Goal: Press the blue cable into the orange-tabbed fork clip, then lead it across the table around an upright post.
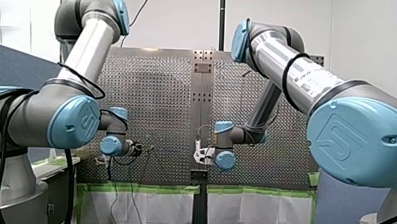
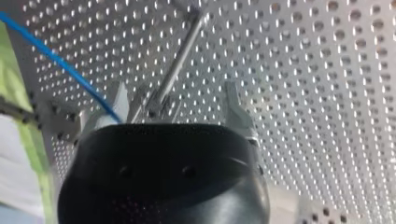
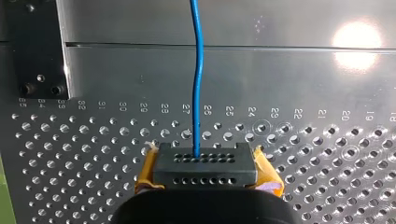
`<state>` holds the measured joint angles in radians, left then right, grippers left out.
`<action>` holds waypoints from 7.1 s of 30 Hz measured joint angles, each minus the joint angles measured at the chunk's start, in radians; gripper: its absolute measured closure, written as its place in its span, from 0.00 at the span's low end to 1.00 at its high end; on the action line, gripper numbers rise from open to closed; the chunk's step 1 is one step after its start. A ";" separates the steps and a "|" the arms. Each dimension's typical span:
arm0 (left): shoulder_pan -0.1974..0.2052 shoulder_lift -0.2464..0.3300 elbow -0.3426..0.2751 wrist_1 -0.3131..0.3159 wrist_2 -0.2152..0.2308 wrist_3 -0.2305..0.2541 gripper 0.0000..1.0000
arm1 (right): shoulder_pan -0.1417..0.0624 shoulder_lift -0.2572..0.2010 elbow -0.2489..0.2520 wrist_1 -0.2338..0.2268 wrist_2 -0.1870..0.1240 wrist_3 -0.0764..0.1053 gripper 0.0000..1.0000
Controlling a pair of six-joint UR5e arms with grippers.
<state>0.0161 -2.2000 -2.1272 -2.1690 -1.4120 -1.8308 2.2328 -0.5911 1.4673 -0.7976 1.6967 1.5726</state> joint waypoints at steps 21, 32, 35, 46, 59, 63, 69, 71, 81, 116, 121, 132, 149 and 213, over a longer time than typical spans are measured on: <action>-0.028 0.096 -0.176 0.019 -0.022 0.087 0.00 | 0.002 0.001 0.000 0.000 0.001 0.003 1.00; -0.060 0.096 -0.244 0.111 -0.019 0.076 0.00 | 0.006 0.001 0.000 -0.002 0.001 0.005 1.00; -0.067 0.096 -0.238 0.138 -0.025 0.070 0.00 | 0.006 0.001 0.000 -0.002 0.002 0.005 1.00; -0.107 0.045 -0.170 0.239 -0.048 0.113 0.00 | 0.006 0.002 0.000 -0.003 0.002 0.005 1.00; -0.131 -0.048 -0.148 0.293 -0.102 0.148 0.00 | 0.005 0.003 0.000 -0.003 0.001 0.006 1.00; -0.139 -0.050 -0.148 0.293 -0.108 0.150 0.00 | 0.003 0.003 0.000 -0.003 0.001 0.006 1.00; -0.143 -0.051 -0.147 0.303 -0.121 0.151 0.00 | 0.000 0.003 0.000 -0.002 0.000 0.004 1.00; -0.143 -0.051 -0.147 0.304 -0.126 0.151 0.00 | 0.000 0.003 0.000 -0.003 0.000 0.004 1.00; -0.144 -0.051 -0.147 0.296 -0.161 0.152 0.00 | -0.001 0.003 0.000 0.000 -0.001 0.002 1.00; -0.165 -0.051 -0.109 0.216 -0.270 0.213 0.00 | -0.002 0.003 0.000 0.007 -0.002 -0.002 1.00; -0.199 -0.051 -0.067 0.177 -0.288 0.201 0.00 | -0.002 0.003 0.000 0.006 -0.002 -0.003 1.00; -0.298 -0.051 0.033 0.078 -0.384 0.166 0.00 | -0.003 0.003 0.000 0.007 -0.004 -0.003 1.00; -0.323 -0.087 0.170 -0.070 -0.466 0.187 0.00 | -0.004 0.003 0.000 0.006 -0.005 -0.002 1.00; -0.366 -0.001 0.300 -0.227 -0.540 0.253 1.00 | -0.025 -0.097 -0.038 0.109 -0.002 -0.005 1.00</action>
<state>-0.3498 -2.2009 -1.8268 -2.3965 -1.9520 -1.5783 2.2083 -0.6880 1.4293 -0.6890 1.6944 1.5680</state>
